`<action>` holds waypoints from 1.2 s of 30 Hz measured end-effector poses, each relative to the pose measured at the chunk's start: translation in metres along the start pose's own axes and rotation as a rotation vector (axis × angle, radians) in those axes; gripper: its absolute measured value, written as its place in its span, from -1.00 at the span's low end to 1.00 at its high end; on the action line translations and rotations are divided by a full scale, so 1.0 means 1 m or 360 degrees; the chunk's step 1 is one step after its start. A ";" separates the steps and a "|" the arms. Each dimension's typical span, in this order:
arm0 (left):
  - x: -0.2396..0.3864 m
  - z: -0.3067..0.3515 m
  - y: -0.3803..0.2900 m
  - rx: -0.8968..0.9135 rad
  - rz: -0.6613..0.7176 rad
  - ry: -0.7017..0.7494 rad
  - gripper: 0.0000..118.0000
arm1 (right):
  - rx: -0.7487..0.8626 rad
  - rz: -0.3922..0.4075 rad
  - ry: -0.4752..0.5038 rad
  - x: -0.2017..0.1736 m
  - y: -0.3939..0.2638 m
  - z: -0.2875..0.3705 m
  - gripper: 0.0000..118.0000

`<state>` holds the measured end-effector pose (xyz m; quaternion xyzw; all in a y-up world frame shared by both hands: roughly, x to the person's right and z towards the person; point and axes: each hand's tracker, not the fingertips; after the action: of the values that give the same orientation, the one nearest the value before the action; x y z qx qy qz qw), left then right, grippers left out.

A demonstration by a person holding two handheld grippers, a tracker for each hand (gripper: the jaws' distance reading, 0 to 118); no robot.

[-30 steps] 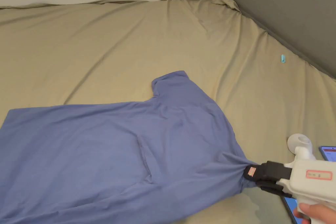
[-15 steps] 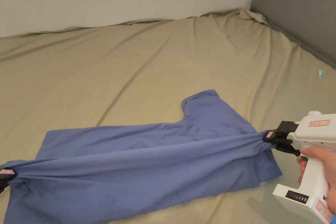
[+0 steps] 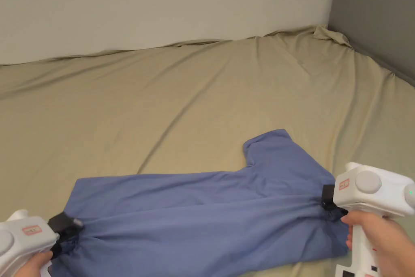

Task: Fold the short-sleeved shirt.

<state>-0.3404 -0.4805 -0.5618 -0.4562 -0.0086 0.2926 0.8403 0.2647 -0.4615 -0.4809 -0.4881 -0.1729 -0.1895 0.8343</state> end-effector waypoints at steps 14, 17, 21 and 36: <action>-0.031 0.151 -0.151 0.0022 -0.0483 0.0096 -1.00 | 0.0597 0.0587 0.0215 0.002 -0.183 0.170 -0.97; -0.041 0.136 -0.158 -0.0089 -0.0452 0.0040 -1.00 | 0.0429 0.0520 0.0458 -0.010 -0.207 0.178 -0.97; -0.036 0.110 -0.111 0.0079 -0.0559 0.0205 -1.00 | 0.0455 0.0690 0.0530 -0.023 -0.208 0.186 -0.97; -0.018 0.050 -0.069 0.0028 -0.0924 0.0448 -0.96 | 0.0268 0.0723 0.0290 -0.011 -0.196 0.160 -0.97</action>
<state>-0.3360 -0.4800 -0.4747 -0.4635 -0.0195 -0.0254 0.8855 0.1436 -0.4075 -0.2651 -0.4241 0.0017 -0.0254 0.9053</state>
